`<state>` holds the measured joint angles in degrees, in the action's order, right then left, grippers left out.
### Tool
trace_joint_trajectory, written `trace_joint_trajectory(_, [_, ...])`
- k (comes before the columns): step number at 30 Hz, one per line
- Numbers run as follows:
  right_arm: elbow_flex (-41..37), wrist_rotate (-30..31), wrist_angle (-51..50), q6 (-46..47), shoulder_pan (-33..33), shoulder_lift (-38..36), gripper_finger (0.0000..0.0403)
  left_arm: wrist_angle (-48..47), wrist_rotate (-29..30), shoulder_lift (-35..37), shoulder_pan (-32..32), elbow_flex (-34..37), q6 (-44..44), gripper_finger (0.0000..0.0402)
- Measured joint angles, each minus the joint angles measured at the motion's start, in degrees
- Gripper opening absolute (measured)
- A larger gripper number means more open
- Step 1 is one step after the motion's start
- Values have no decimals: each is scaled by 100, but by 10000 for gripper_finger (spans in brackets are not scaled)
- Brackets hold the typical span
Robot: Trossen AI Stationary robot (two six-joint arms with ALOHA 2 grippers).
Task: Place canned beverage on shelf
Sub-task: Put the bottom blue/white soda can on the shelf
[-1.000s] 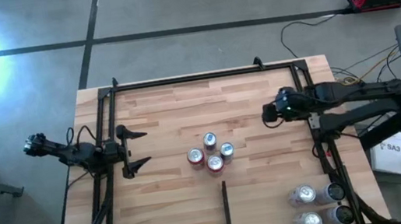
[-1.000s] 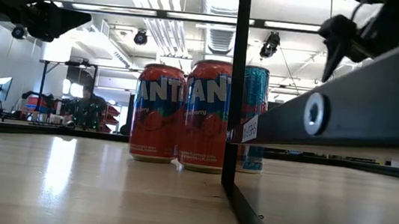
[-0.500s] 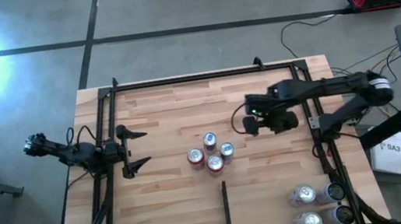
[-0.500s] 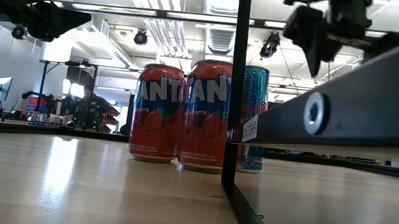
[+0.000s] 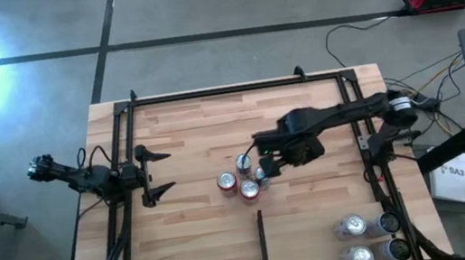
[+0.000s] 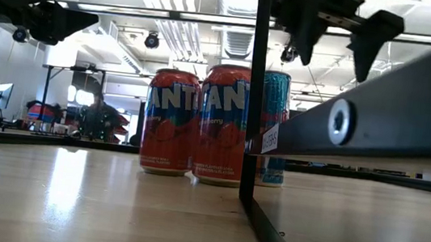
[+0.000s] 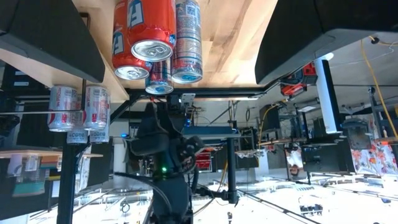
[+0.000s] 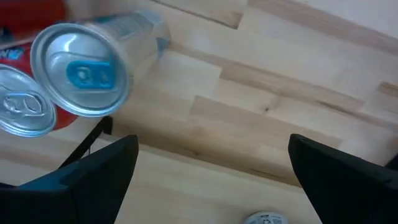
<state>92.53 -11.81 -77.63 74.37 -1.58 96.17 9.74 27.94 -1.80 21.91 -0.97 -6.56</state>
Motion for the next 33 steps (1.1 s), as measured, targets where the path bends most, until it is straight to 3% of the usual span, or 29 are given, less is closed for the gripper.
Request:
trace_joint_trajectory(17, [2218, 293, -783, -673, -130, 1484, 400, -1, 1, 0, 0, 0, -1, 400])
trace_joint_trajectory(33, [2527, 362, -797, -1033, -115, 2111, 400, 0, 1, 0, 2, 0, 1, 400])
